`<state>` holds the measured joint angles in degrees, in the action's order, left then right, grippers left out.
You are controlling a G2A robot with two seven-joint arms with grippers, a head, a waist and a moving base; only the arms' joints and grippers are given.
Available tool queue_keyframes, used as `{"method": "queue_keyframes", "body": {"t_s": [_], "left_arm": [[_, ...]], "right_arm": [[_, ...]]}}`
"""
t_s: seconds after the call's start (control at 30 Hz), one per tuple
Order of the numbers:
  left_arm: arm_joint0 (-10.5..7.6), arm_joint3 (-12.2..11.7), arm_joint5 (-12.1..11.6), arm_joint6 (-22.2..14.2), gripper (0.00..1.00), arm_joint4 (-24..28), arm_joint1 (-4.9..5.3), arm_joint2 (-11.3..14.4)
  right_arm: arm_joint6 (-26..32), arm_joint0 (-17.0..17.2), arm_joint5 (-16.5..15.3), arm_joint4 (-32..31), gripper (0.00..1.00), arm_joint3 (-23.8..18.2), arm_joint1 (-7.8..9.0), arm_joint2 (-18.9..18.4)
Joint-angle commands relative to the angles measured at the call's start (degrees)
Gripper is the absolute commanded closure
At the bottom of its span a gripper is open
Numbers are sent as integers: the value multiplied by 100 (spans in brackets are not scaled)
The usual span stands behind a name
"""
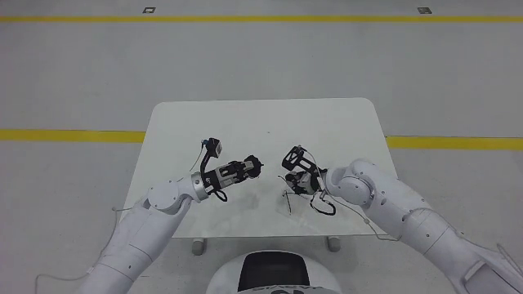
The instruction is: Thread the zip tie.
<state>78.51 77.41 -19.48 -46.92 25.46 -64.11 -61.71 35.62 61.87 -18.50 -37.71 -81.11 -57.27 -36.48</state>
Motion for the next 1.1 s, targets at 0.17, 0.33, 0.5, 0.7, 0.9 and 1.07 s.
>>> {"method": "queue_keyframes", "body": {"t_s": [0.17,0.33,0.5,0.7,0.9,1.07], "left_arm": [[0,0,0,0,100,0,0,0],[0,0,0,0,100,0,0,0],[0,0,0,0,100,0,0,0],[0,0,0,0,100,0,0,0],[108,99,0,339,100,267,-24,7],[183,154,0,469,100,407,-43,-39]], "right_arm": [[-1775,686,-98,578,100,-321,182,-828],[-2752,1179,-98,823,100,-730,296,-1110],[-3121,1271,-98,860,100,-842,328,-1156],[-3121,1271,-98,860,100,-842,328,-1156],[-4211,1578,-98,1326,100,-935,245,-1345],[-5039,1812,-98,1338,100,-1046,193,-1279]]}}
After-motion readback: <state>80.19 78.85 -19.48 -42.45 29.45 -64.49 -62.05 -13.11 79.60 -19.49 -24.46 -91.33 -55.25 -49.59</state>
